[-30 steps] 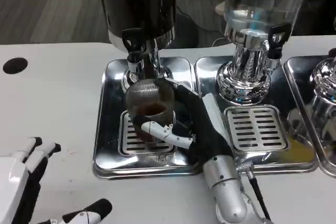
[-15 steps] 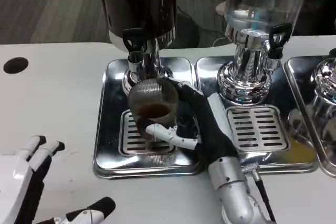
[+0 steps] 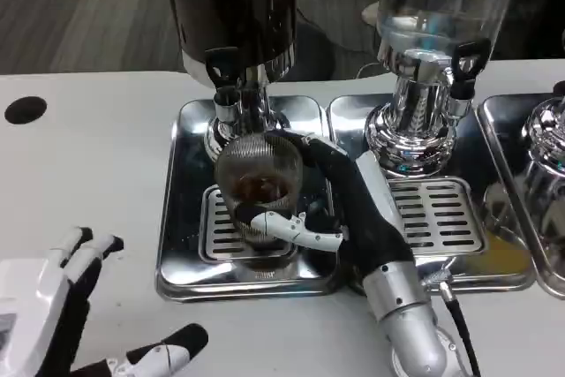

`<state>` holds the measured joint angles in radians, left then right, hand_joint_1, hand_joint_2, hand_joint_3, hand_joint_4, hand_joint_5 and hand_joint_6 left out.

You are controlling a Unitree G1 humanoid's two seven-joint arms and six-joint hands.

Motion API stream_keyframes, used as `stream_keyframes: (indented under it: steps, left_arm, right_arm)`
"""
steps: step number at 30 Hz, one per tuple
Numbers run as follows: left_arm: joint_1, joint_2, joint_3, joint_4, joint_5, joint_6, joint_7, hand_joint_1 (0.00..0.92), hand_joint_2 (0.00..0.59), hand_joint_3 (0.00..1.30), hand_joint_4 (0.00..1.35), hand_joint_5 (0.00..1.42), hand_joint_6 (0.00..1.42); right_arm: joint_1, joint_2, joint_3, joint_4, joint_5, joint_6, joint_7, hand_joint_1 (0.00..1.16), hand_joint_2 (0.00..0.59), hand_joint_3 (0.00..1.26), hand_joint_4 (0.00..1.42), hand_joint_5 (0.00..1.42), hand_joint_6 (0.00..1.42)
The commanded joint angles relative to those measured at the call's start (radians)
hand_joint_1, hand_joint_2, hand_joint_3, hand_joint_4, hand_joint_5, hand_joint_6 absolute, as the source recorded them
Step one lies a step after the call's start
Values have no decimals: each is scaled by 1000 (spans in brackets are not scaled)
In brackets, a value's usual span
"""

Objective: Grasp the cup under the faucet to collect the drink, then remove the cup.

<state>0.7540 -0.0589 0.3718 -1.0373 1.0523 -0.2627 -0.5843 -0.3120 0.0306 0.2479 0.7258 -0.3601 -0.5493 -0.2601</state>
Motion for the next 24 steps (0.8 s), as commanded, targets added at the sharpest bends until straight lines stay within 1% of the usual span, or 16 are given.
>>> stream_keyframes:
  steps: [1,6,10,16,24]
  left_arm:
    - [4,-12,-22,-10,25,24,-13,0,119,195,42,188,461]
    - [11,0,-34,-10,30,46,-8,0,120,195,42,190,461]
    - [13,11,-35,-10,24,62,-5,0,120,195,42,191,462]
    - [17,24,-44,-10,28,80,-3,0,120,195,43,191,462]
    - [13,34,-62,-10,37,92,-4,0,120,195,43,192,462]
  right_arm:
    - [15,2,-11,-78,19,15,15,693,58,375,324,332,121]
    - [28,-1,-12,-110,17,34,29,696,54,380,327,339,135]
    - [31,-1,-14,-118,17,44,37,696,53,381,328,345,136]
    - [36,1,-15,-116,20,44,43,697,52,385,341,348,139]
    - [56,-10,-17,-144,21,45,56,692,44,387,343,349,139]
